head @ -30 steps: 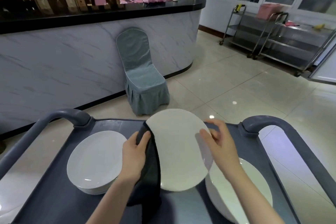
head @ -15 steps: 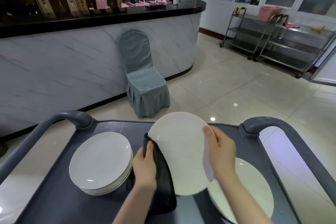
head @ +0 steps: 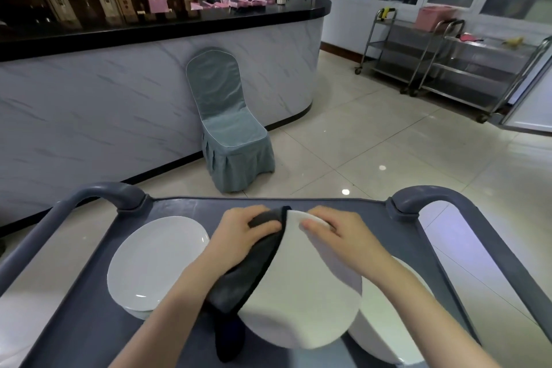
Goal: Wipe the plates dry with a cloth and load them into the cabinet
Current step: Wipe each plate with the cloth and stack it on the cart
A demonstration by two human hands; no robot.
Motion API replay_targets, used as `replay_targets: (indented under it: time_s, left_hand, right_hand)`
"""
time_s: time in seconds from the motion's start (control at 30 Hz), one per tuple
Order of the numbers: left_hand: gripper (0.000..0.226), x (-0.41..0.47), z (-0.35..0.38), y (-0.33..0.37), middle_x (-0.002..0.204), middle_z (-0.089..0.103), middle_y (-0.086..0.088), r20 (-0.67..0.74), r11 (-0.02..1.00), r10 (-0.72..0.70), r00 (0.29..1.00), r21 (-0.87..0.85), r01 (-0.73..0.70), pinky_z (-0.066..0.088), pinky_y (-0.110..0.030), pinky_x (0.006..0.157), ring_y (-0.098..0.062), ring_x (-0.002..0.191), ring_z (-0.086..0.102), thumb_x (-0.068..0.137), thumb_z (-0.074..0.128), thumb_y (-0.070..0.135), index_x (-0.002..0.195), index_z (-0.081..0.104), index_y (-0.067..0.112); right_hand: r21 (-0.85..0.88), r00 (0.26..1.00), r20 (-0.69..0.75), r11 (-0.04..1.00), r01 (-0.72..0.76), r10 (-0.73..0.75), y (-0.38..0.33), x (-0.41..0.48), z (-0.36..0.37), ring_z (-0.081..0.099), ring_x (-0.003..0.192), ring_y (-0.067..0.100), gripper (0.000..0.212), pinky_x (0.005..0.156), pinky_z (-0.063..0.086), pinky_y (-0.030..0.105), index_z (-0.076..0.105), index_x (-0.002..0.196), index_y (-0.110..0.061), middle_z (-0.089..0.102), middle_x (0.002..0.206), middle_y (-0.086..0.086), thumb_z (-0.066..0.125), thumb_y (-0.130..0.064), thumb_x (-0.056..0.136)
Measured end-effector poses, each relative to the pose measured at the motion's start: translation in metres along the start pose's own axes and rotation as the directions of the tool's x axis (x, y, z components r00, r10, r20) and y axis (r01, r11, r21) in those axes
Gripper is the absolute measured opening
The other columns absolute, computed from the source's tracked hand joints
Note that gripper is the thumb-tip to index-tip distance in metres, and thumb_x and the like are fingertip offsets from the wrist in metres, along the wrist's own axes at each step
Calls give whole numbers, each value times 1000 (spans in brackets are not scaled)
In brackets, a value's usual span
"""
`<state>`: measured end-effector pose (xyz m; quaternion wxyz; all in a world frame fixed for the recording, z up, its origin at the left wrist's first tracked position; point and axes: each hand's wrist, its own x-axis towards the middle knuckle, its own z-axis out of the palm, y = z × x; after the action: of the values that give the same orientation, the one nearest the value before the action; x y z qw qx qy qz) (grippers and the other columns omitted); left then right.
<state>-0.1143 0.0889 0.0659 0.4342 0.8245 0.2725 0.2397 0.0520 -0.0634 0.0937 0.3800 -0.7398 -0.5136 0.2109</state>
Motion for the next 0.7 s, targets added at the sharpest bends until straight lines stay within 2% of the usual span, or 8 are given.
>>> replay_targets:
  time_s: [0.13,0.27,0.33,0.4,0.47,0.53,0.6,0.7]
  left_hand:
    - [34,6,4,1,57,55,20,15,996,90,996,-5,-90,36,-10,58,5,58,48,90,70,22,63,58,41]
    - [22,-9,14,-16,66,66,17,-149,981,-142,979,-152,119,42,-11,62,5,62,54,94,64,27,73,63,31]
    - [18,-27,33,-30,80,74,10,-224,886,-389,894,-356,296,53,-24,75,-4,78,67,96,60,33,81,69,27]
    - [21,-41,59,-37,87,75,-5,-256,688,-649,716,-600,408,55,-44,85,-25,90,69,96,60,33,86,70,17]
    - [24,-47,73,-39,87,73,-10,-246,546,-776,581,-723,423,56,-40,78,-29,85,68,96,62,31,86,68,10]
    - [24,-45,67,-42,81,72,-6,-244,546,-773,585,-726,418,52,-31,66,-24,78,64,96,62,30,83,67,11]
    - [24,-43,51,-44,79,71,-5,-269,611,-726,633,-675,414,50,-32,66,-21,74,62,96,61,30,80,66,12]
    - [24,-38,23,-43,76,73,-2,-303,786,-552,777,-499,364,51,-34,67,-16,71,63,95,62,31,79,68,15]
  right_hand:
    - [-38,994,-89,998,56,-60,-3,-6,4,42,59,5,24,58,34,19,59,76,-29,54,64,-3,56,-33,100]
    - [141,972,-225,990,-29,60,2,-8,1,40,60,4,27,59,34,17,61,74,-16,54,65,1,60,-28,98]
    - [314,903,-372,945,-93,213,8,-11,14,43,62,5,28,58,36,15,62,75,-8,57,66,1,59,-24,98]
    - [520,772,-480,844,-133,417,10,-16,41,41,57,4,34,52,36,12,58,68,-9,50,58,-11,58,-22,99]
    - [642,662,-493,749,-161,565,13,-22,66,41,51,1,37,49,35,9,53,64,-17,50,53,-16,56,-24,100]
    - [642,667,-464,740,-200,582,21,-27,76,51,60,-1,28,54,38,7,59,74,-21,61,62,-16,54,-25,101]
    - [621,759,-352,743,-248,547,29,-31,71,61,75,9,18,66,46,14,63,85,-22,67,77,-8,54,-25,101]
    - [551,900,-199,804,-225,388,30,-28,46,66,80,18,9,74,50,31,65,90,-29,69,88,6,61,-27,97]
